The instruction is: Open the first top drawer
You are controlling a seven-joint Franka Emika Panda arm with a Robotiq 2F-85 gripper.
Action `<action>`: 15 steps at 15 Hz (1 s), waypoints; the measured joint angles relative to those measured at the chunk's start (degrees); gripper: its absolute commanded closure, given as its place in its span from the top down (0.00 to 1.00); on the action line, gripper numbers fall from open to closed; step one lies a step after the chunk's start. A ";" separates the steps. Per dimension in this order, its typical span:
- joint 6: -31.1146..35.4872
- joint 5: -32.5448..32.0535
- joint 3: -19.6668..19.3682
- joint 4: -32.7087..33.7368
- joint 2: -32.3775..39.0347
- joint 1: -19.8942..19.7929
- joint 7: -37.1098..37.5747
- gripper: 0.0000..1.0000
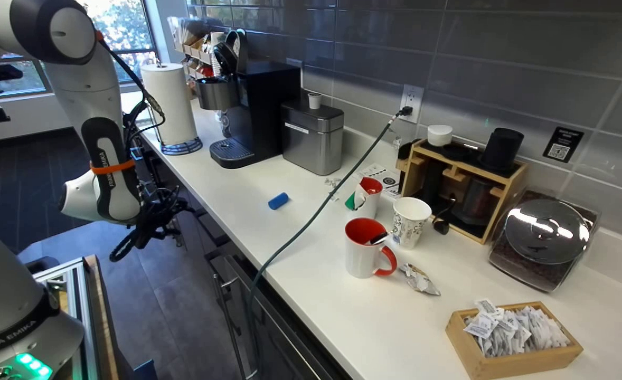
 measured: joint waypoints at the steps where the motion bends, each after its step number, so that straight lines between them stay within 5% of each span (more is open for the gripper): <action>1: -0.05 0.00 0.03 0.02 0.01 0.41 0.00 1.00; 15: -2.03 13.98 -0.34 4.16 4.57 4.43 -12.52 1.00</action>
